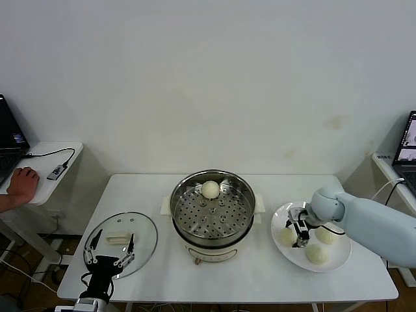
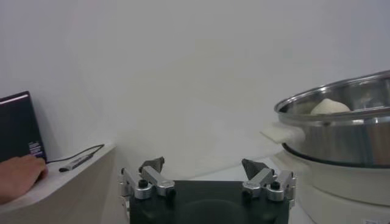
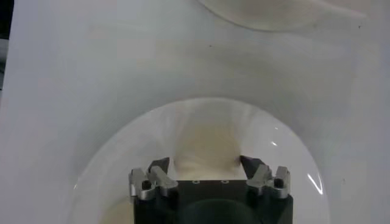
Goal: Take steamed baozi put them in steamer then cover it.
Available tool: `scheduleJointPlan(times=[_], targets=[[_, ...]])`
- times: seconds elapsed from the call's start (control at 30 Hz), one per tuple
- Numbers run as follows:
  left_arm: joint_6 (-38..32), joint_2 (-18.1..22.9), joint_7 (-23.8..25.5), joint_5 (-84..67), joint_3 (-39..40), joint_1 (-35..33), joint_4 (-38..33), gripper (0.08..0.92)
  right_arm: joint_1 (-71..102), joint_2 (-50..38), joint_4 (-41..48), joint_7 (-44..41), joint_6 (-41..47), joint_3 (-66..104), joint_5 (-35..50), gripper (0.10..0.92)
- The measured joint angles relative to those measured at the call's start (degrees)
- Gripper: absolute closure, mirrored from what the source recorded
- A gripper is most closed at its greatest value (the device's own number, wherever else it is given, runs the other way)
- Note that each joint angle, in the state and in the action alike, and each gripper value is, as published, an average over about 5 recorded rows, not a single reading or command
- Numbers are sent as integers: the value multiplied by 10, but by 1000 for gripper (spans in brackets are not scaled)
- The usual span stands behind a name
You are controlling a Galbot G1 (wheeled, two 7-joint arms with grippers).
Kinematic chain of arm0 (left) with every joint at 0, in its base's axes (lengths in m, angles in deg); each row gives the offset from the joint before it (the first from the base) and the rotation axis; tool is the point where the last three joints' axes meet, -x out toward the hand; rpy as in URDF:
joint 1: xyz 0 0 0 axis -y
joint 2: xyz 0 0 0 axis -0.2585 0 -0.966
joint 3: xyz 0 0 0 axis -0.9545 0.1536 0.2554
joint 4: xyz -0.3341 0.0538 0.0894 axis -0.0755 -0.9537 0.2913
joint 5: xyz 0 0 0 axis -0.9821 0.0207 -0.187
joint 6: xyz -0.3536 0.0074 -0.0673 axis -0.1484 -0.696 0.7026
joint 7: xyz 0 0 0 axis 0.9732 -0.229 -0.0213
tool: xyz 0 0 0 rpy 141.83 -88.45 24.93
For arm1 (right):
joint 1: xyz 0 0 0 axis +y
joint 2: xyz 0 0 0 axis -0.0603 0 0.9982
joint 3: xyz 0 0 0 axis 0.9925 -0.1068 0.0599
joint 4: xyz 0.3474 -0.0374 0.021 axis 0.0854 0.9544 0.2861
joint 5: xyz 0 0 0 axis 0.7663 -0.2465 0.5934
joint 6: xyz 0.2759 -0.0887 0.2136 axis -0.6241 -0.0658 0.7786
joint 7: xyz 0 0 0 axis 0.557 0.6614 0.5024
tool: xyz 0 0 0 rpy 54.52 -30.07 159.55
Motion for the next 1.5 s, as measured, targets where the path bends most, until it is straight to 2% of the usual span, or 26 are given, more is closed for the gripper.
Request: scheduleJointPlan(times=[0.17,0.47,0.9,1.17,1.5], targets=[[0,1,0,0,-1,-1,-2,177,-2,-5,-5,-3,1,5,0,429],[0,-2,0,-1,3,4,-2,177,-45,-39,-39,-11,14,-1,26,447],[4,-17,2,-6,13,16,-2,177,-242,-72,-120,-10,63,-97,135,446],[4,-19,2,-12,13,19,-3,177,-368,-7,-138,13,111,-180,235,440],[2,-10,2,-15,1,18,-4,177,-399,129,-113,58,174,-216,341,440]])
